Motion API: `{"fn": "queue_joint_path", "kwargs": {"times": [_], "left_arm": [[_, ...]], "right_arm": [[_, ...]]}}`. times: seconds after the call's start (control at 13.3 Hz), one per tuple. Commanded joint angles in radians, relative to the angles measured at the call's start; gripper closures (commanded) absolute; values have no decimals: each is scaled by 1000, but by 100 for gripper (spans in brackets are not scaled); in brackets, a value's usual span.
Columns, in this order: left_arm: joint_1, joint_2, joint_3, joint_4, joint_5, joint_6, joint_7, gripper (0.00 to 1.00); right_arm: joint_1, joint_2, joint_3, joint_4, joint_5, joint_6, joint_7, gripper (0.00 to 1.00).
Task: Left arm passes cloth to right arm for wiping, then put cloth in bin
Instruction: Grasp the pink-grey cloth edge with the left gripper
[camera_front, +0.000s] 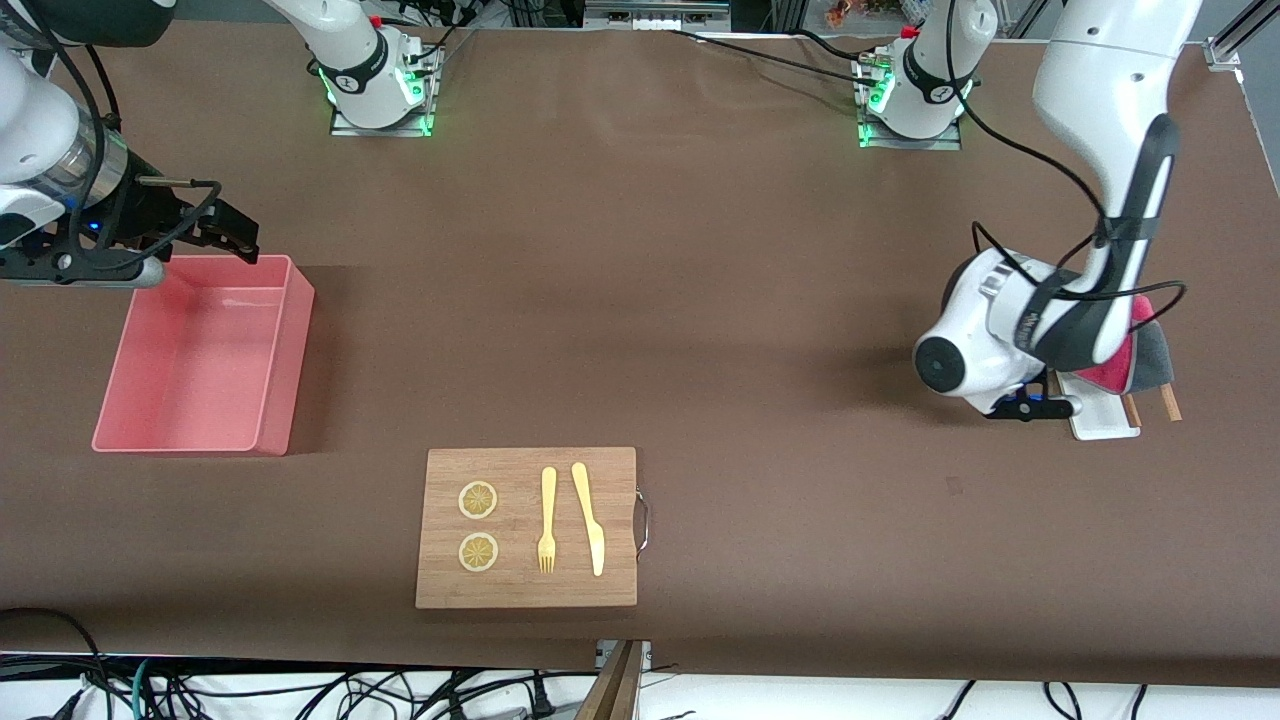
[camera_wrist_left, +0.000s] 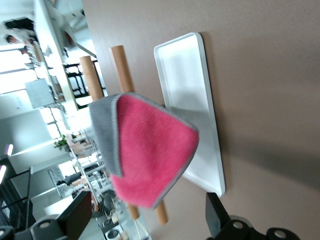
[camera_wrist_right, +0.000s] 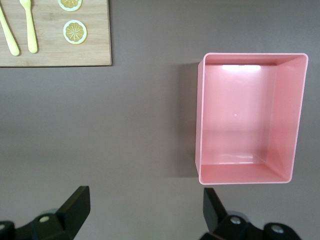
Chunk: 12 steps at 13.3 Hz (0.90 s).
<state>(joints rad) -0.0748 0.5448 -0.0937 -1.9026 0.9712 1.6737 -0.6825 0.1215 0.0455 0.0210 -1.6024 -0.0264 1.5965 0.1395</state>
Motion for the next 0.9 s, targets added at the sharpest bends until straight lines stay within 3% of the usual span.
{"fn": "queue_joint_path", "kwargs": {"times": [0.0, 0.22, 0.45, 0.53, 0.67, 0.82], "left_arm": [[13, 32, 5, -105, 188, 60, -219, 0], [41, 89, 6, -102, 245, 67, -310, 0], [43, 107, 6, -102, 271, 67, -313, 9], [44, 118, 6, -102, 309, 67, -331, 16], [43, 130, 8, -101, 319, 64, -361, 42], [44, 129, 8, -101, 319, 64, -361, 58]], "right_arm": [[6, -6, 2, 10, -17, -1, -4, 0], [18, -7, 2, 10, -17, -9, -3, 0], [30, -7, 2, 24, -17, -10, -6, 0], [36, -7, 2, 24, -18, -10, -6, 0], [36, -7, 2, 24, -18, -12, -6, 0], [35, -6, -1, 24, -18, -12, -6, 0]]}}
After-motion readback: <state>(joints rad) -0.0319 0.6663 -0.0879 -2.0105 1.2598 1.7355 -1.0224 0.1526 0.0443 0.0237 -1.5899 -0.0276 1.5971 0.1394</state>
